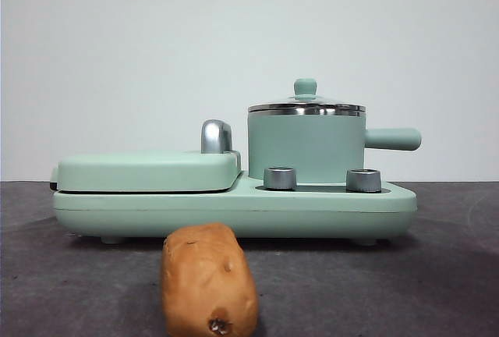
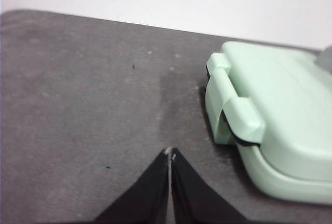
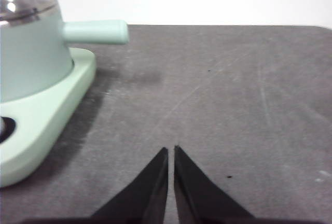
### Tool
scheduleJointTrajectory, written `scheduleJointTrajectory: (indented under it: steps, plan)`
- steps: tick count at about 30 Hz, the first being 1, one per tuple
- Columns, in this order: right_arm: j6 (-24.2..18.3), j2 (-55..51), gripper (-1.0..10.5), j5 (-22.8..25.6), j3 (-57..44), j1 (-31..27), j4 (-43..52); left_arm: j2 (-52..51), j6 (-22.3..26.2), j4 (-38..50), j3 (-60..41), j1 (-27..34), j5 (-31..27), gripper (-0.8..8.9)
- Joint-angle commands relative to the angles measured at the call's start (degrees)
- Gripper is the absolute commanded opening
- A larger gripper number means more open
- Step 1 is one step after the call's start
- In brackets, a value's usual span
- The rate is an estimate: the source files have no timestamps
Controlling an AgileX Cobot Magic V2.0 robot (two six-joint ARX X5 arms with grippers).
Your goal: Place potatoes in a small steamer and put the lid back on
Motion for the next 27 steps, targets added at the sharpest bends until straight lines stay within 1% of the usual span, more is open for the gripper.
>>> scheduleJointTrajectory:
  steps: [1,3,5,8,13,15,18,21,23,27]
  plan:
    - [6.6,-0.2,0.2,-0.3,-0.3,-0.1,0.9,-0.1,-5.7,0.9,-1.0,-0.1,0.1,0.04]
    - [9.2,-0.2,0.1,-1.7,-0.1,-0.1,0.9,-0.1,-7.0,1.1,-1.0,-0.1,0.7,0.05]
    - [12.0,-0.1,0.1,-2.3,0.7,-0.1,0.3,-0.1,-8.8,1.1,-0.5,-0.1,3.3,0.05]
    - [15.8,-0.1,0.1,-2.4,3.2,-0.1,-1.0,0.0,-13.7,1.1,1.2,-0.1,7.1,0.05]
    - [20.4,0.7,0.1,-4.1,11.8,0.0,-6.8,0.6,-21.0,0.6,5.7,-0.1,12.9,0.05]
    - [21.7,1.7,0.1,-5.8,16.1,0.0,-9.6,1.9,-23.3,0.6,7.7,-0.1,14.7,0.06]
    - [21.9,4.7,0.1,-8.5,22.6,0.0,-13.9,5.0,-26.7,0.7,11.6,-0.1,16.0,0.06]
    - [21.7,8.7,0.1,-11.4,28.7,0.0,-17.7,9.3,-26.2,0.7,16.1,-0.1,17.9,0.06]
    - [21.2,11.6,0.1,-13.9,32.3,0.0,-19.4,12.8,-25.3,0.5,19.5,-0.1,20.2,0.06]
    - [19.5,17.9,0.1,-20.6,39.2,0.0,-22.9,20.9,-24.2,-3.5,27.8,-0.1,27.7,0.06]
